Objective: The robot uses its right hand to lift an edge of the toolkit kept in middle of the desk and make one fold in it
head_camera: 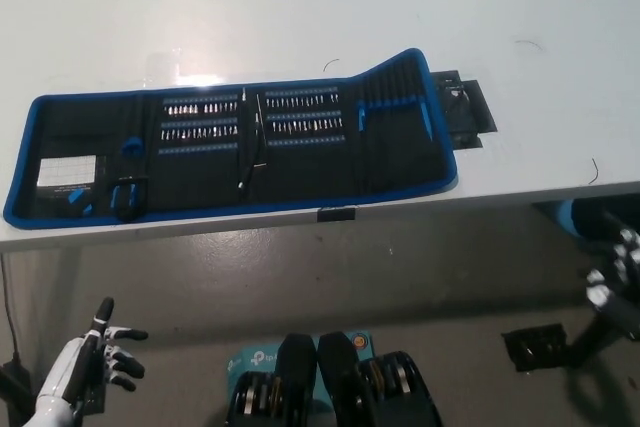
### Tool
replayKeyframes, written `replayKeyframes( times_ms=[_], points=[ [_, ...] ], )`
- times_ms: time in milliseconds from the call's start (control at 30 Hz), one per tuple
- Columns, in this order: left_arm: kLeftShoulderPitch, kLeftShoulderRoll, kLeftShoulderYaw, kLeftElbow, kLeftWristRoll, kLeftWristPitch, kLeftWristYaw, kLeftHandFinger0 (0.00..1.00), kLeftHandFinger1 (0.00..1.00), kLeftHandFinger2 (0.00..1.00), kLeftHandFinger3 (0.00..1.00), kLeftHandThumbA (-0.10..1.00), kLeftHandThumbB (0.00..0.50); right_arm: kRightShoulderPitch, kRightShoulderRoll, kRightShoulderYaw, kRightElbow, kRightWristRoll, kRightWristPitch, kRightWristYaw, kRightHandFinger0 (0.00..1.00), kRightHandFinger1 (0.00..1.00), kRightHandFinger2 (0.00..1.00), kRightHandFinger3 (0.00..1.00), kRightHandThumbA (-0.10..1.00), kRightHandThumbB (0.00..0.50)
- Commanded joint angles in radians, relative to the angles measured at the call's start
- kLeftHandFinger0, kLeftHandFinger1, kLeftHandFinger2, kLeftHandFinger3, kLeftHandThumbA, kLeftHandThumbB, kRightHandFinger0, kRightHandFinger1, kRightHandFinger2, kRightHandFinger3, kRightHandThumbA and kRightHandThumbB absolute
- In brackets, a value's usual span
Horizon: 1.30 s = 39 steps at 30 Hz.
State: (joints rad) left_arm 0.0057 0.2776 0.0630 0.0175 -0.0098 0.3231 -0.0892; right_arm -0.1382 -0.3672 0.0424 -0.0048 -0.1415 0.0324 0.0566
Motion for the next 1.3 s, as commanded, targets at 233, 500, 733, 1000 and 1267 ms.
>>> replayKeyframes(
  times_ms=[233, 500, 733, 1000, 1267],
  points=[
    [-0.009, -0.004, 0.008, -0.024, -0.005, -0.002, -0.003, 0.38, 0.39, 0.3, 0.51, 1.0, 0.5, -0.27, -0.062, 0.112, -0.327, 0.009, 0.187, 0.211, 0.34, 0.42, 0.63, 0.99, 0.0, 0.145],
    [-0.017, -0.009, 0.014, -0.012, -0.018, -0.016, -0.013, 0.38, 0.39, 0.3, 0.53, 1.0, 0.5, -0.369, -0.039, 0.129, -0.269, 0.023, 0.204, 0.243, 0.27, 0.37, 0.6, 0.96, 0.03, 0.16],
    [-0.015, -0.012, 0.013, -0.019, -0.011, -0.003, -0.007, 0.4, 0.4, 0.32, 0.51, 1.0, 0.5, -0.429, 0.018, 0.111, -0.126, 0.048, 0.146, 0.233, 0.43, 0.47, 0.61, 0.96, 0.09, 0.181],
    [-0.014, -0.013, 0.008, -0.014, -0.001, -0.01, -0.003, 0.36, 0.38, 0.29, 0.49, 1.0, 0.496, -0.456, 0.138, 0.04, -0.03, 0.069, 0.206, 0.166, 0.48, 0.53, 0.67, 0.98, 0.17, 0.209],
    [0.004, -0.023, 0.009, -0.025, -0.004, -0.01, -0.002, 0.4, 0.4, 0.33, 0.53, 1.0, 0.497, -0.475, 0.213, -0.046, 0.079, 0.059, 0.216, 0.1, 0.56, 0.66, 0.78, 1.0, 0.2, 0.2]
  ],
)
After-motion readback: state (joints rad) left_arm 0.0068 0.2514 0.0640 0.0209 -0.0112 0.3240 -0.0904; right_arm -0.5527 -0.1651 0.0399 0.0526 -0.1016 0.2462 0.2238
